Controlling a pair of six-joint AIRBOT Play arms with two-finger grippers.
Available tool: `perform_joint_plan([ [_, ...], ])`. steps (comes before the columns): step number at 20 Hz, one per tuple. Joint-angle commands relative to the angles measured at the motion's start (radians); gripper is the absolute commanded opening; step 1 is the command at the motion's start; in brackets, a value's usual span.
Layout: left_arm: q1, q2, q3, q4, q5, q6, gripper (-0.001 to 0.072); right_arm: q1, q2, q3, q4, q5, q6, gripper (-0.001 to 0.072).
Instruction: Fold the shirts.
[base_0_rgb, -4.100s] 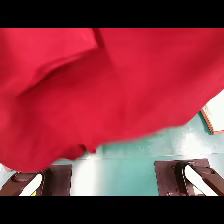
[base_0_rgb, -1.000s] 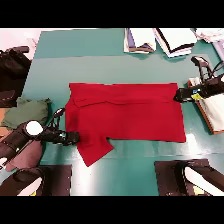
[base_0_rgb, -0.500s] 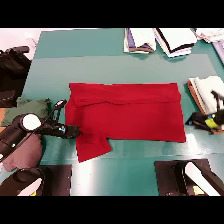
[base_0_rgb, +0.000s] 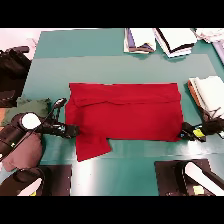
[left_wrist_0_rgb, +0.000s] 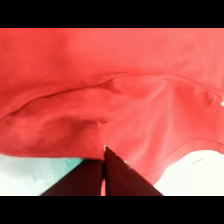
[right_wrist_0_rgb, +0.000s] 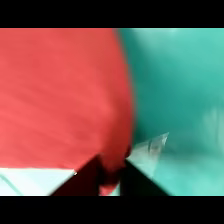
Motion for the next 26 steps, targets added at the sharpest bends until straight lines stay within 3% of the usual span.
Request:
perform_joint_plan([
  [1, 0.001, 0.008, 0.022, 0.093, -0.093, -0.008, 0.0026, 0.144, 0.005, 0.065, 0.002, -0.01, -0.001, 0.0016],
  [8, 0.001, 0.298, 0.035, 0.201, -0.369, -0.116, 0.0027, 0.245, 0.272, 0.204, -0.227, 0.224, 0.003, 0.0015],
  [11, 0.001, 0.35, 0.087, 0.206, -0.39, -0.134, 0.0026, 0.245, 0.369, 0.235, -0.257, 0.234, 0.005, 0.0014],
  [15, 0.001, 0.241, 0.158, 0.23, -0.214, -0.082, 0.0027, 0.271, 0.29, 0.337, -0.249, 0.176, 0.012, 0.0014],
  [21, 0.006, -0.116, 0.317, 0.383, -0.017, -0.051, 0.0027, 0.372, -0.077, 0.578, -0.248, 0.04, 0.061, 0.0014],
  [26, 0.138, -0.303, 0.393, 0.367, 0.109, -0.052, 0.0028, 0.386, -0.334, 0.759, -0.171, 0.041, 0.064, 0.0016],
])
